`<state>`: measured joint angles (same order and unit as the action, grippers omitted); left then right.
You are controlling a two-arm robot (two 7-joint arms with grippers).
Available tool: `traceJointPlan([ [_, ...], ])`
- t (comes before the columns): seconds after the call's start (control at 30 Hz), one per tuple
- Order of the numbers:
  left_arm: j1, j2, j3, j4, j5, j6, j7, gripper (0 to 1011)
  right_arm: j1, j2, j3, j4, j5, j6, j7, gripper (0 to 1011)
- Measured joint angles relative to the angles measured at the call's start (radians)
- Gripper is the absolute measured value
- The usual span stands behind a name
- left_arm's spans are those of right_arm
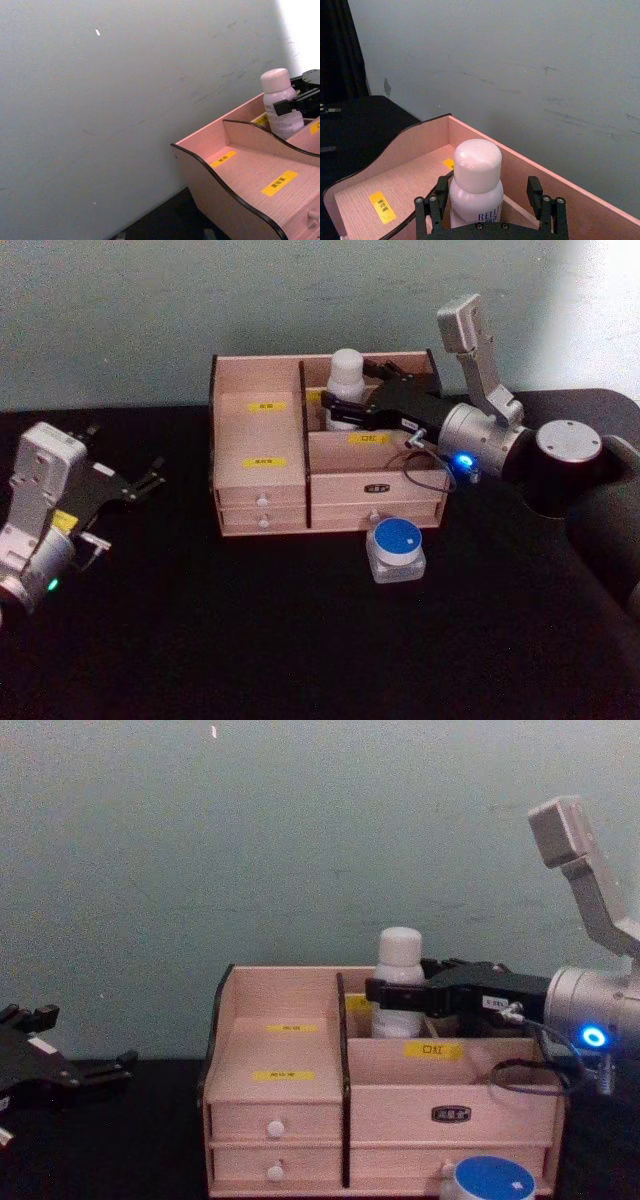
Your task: Pick up the facial cleanser and watermelon frost from the table and place them into the tiered storage box.
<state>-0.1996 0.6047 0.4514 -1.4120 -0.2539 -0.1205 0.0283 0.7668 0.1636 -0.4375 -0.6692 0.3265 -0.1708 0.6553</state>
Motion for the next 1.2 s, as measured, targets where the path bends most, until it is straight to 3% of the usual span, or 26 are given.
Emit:
traceJointPlan([
  [0.27,0.0,0.0,0.0,0.0,0.0,0.0,0.0,1001,0.0,0.0,0.0,0.0,0.0,0.0,0.0,1003],
  [0.33,0.0,0.0,0.0,0.0,0.0,0.0,0.0,1001,-0.015,0.008,0.002,-0.032,-0.001,0.006,-0.005,1003],
  [0.8,0.0,0.0,0.0,0.0,0.0,0.0,0.0,1001,-0.175,0.116,0.036,-0.363,0.013,0.073,-0.068,1003],
  [1.0,0.0,0.0,0.0,0.0,0.0,0.0,0.0,1001,-0.268,0.184,0.054,-0.518,0.036,0.096,-0.084,1002],
  [1.2,0.0,0.0,0.0,0.0,0.0,0.0,0.0,1001,-0.344,0.243,0.069,-0.627,0.058,0.105,-0.086,1003],
])
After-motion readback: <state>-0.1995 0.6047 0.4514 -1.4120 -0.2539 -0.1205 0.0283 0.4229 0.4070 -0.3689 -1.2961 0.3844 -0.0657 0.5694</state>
